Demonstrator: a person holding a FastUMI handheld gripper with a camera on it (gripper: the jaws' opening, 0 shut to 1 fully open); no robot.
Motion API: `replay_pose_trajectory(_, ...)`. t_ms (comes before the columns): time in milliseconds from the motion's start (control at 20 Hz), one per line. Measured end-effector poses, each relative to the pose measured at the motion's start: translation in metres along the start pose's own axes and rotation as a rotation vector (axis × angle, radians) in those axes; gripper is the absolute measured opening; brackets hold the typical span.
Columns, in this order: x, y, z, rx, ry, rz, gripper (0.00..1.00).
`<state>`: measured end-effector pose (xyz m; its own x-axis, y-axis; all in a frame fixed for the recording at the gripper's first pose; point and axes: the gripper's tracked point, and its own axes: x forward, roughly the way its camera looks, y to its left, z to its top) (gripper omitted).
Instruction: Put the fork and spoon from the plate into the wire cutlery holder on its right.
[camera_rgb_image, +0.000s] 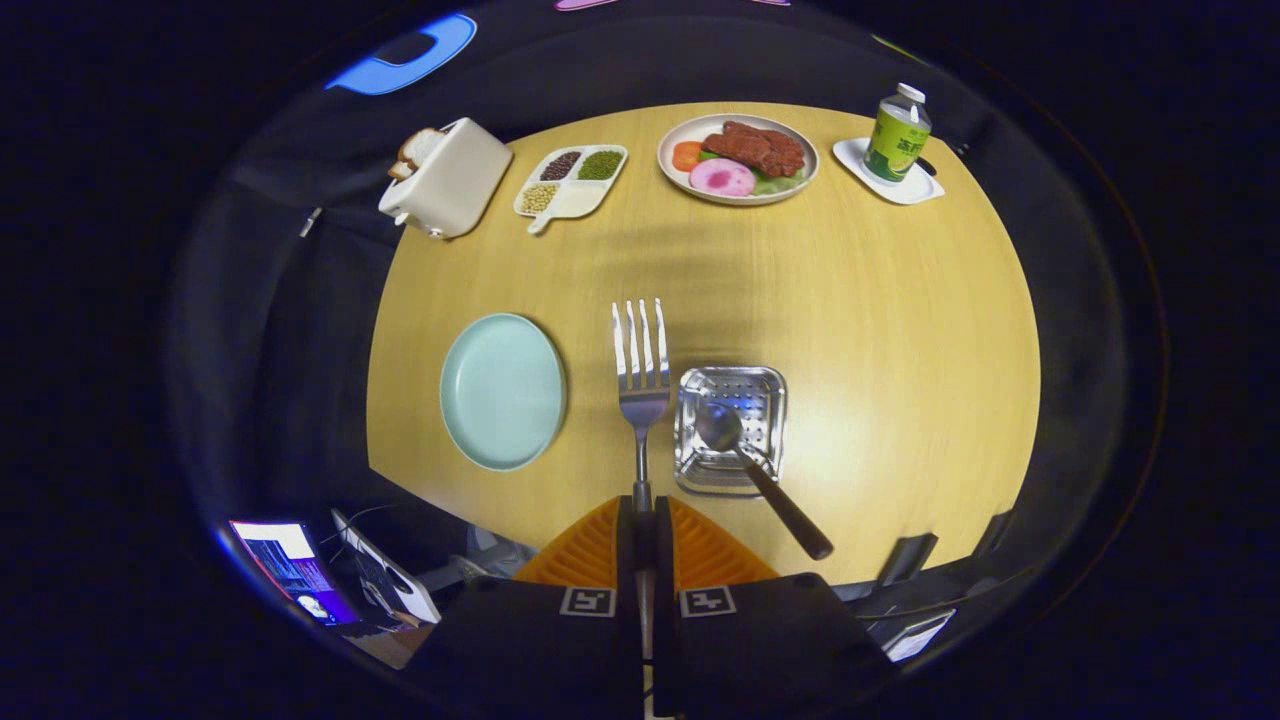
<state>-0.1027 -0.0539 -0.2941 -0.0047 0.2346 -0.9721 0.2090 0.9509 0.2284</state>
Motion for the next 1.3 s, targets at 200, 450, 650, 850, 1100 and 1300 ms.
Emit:
replay_pose_trajectory(200,0.003,-0.018,-0.022,-0.031,0.101,-0.013,0.09)
replay_pose_trajectory(450,0.017,-0.028,-0.033,-0.017,0.263,-0.017,0.08)
replay_pose_trajectory(650,0.025,-0.036,-0.042,-0.019,0.42,-0.042,0.09)
replay_pose_trajectory(850,0.038,-0.035,-0.031,0.008,0.47,-0.058,0.09)
replay_pose_trajectory(1100,0.043,-0.043,-0.026,0.052,0.509,-0.09,0.11)
replay_pose_trajectory(1300,0.04,-0.034,-0.013,0.033,0.454,-0.065,0.27)
